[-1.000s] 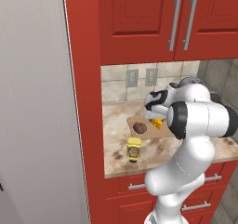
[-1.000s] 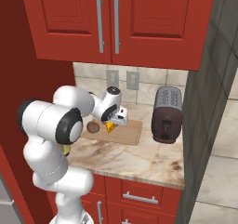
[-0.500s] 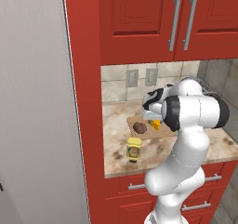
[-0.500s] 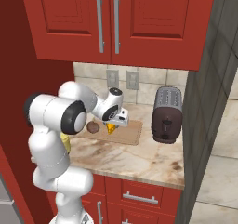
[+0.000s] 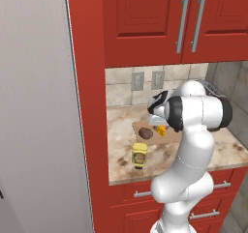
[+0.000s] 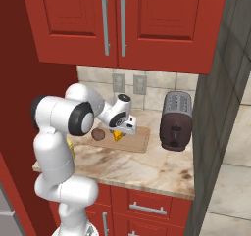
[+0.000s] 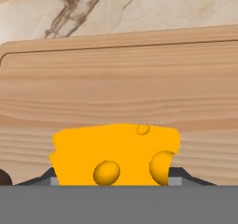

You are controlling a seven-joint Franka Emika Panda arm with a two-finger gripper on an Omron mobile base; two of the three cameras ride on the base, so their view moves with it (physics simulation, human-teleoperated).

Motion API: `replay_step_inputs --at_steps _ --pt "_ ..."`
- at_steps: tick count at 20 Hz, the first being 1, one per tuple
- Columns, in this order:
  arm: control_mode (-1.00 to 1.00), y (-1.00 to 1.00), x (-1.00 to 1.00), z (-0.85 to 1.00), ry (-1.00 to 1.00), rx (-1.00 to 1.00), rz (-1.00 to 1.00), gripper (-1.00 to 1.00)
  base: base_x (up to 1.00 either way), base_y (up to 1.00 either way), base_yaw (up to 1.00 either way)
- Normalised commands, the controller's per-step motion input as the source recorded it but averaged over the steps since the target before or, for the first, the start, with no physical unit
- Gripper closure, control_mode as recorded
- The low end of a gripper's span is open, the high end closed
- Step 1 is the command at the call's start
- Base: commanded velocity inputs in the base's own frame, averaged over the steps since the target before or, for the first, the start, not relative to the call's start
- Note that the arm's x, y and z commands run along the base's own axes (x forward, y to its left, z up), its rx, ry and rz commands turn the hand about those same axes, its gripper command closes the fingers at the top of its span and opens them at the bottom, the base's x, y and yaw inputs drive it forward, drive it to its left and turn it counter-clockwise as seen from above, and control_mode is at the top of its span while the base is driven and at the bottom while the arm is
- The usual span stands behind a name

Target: Retrieve the reheated potato from the microwave, then place the potato, cheese, and condiment on the cutting board.

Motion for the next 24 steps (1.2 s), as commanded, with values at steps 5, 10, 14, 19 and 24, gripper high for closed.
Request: replay_step_inputs --at_steps 5,10,14,19,24 --pt "-1.0 0.0 0.16 -0.13 0.0 0.0 0.0 1.0 0.0 0.0 0.0" --pt "-1.0 0.0 0.11 -0.13 0.0 0.0 0.0 -1.0 0.0 0.0 0.0" --pt "-1.0 0.01 0.0 -0.16 0.0 0.0 0.0 -1.0 0.0 0.0 0.0" --pt "-1.0 0.0 0.0 -0.03 0.0 0.0 0.0 -1.0 0.0 0.0 0.0" --pt "-1.0 0.0 -0.01 0.0 0.0 0.0 0.0 -1.0 0.0 0.0 0.0"
